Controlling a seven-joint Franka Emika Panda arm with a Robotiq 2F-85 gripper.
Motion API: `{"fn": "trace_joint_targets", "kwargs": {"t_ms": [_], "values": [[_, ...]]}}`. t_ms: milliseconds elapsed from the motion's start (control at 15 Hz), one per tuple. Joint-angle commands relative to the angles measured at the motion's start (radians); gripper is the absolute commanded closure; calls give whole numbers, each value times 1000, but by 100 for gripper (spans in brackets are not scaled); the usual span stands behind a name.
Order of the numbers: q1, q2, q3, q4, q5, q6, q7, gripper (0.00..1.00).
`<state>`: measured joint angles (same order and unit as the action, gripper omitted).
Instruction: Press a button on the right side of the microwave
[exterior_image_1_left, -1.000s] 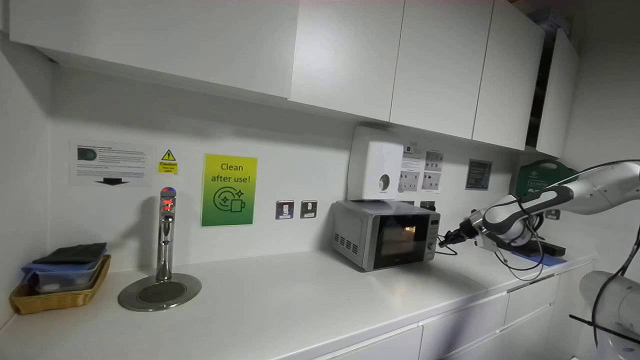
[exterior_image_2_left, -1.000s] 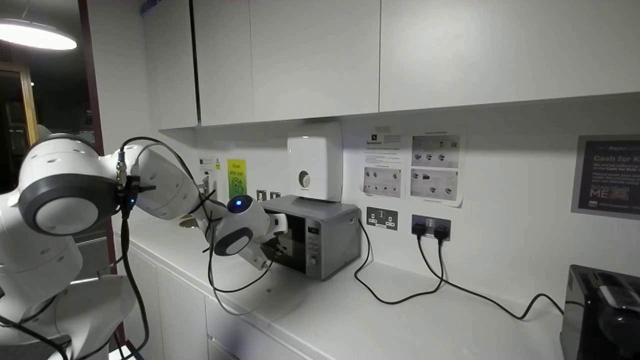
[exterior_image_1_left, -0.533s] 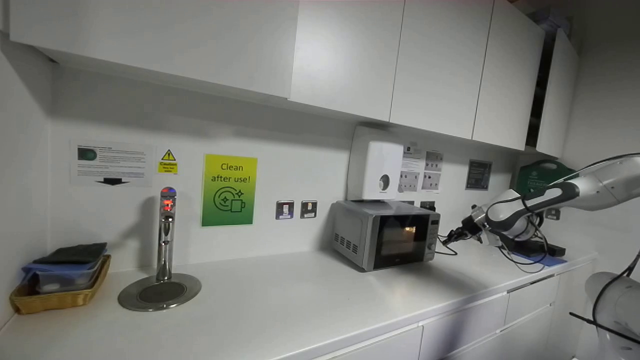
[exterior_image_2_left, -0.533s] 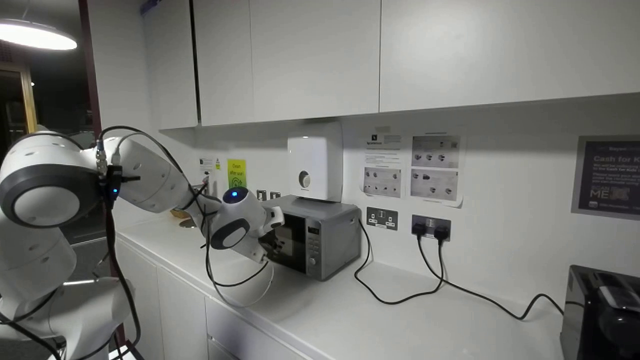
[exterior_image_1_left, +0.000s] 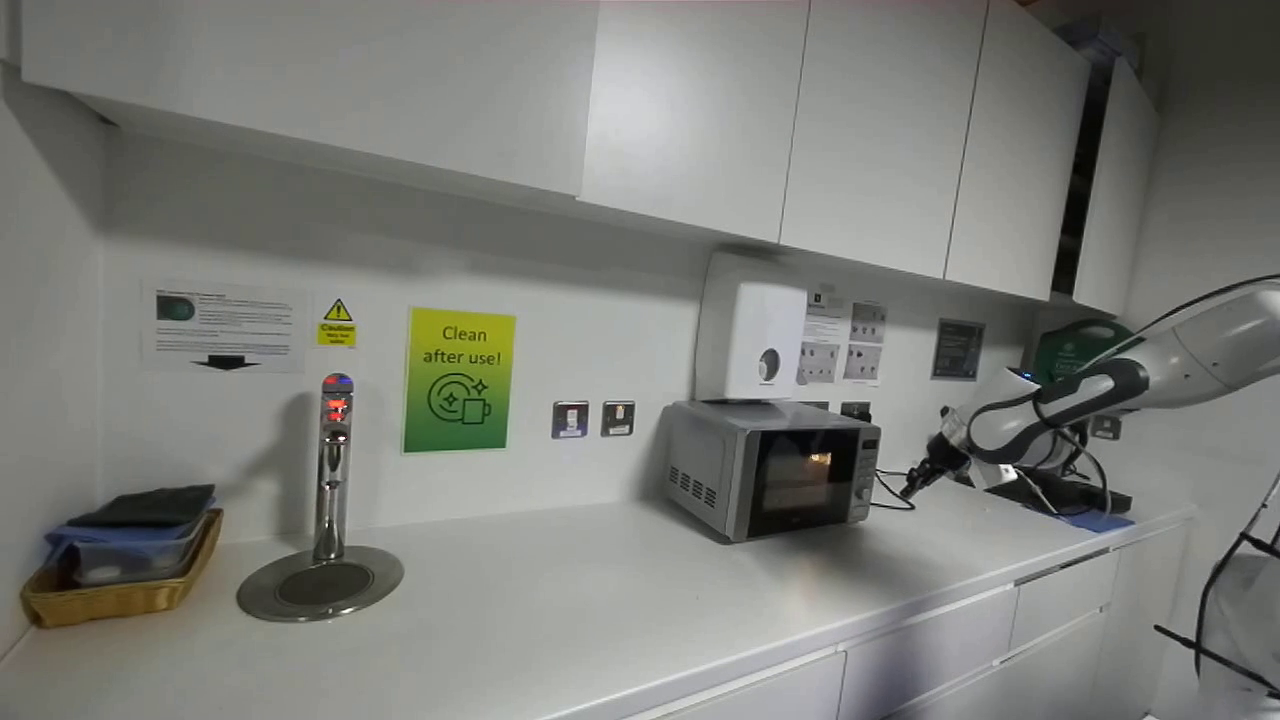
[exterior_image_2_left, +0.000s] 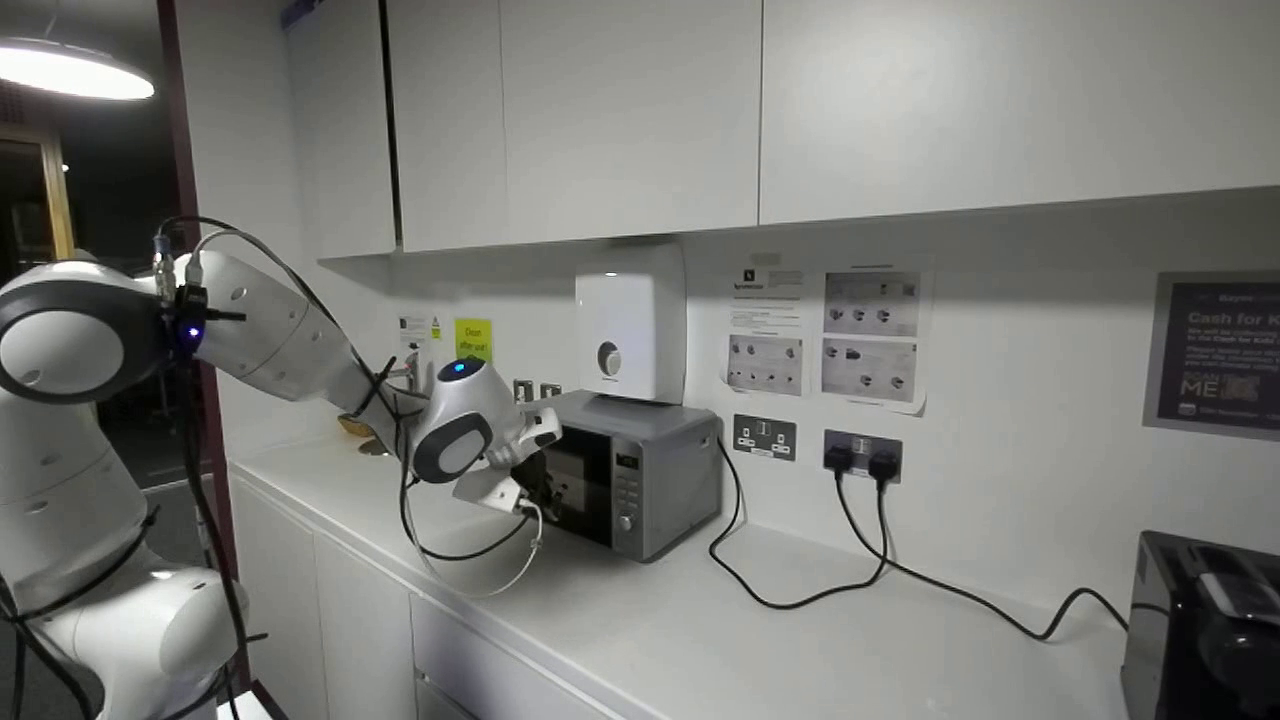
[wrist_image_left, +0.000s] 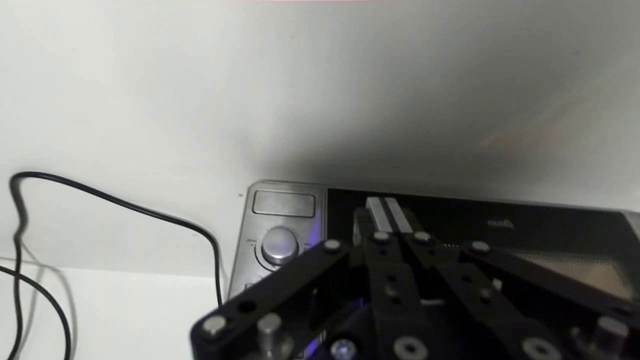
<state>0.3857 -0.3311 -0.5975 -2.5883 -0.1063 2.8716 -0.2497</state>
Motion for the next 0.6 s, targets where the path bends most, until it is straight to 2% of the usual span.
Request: {"fn": "trace_joint_targets", "kwargs": {"t_ms": [0, 67, 200, 333, 533], "values": [[-192, 7, 165, 39, -213, -134, 190, 100], [-308, 7, 290, 42, -187, -181, 185, 100], [-405, -22, 400, 52, -221, -282, 237, 100], [-461, -40, 475, 72, -230, -385, 263, 100], [-487, -59, 542, 115, -214, -545, 296, 100]]}}
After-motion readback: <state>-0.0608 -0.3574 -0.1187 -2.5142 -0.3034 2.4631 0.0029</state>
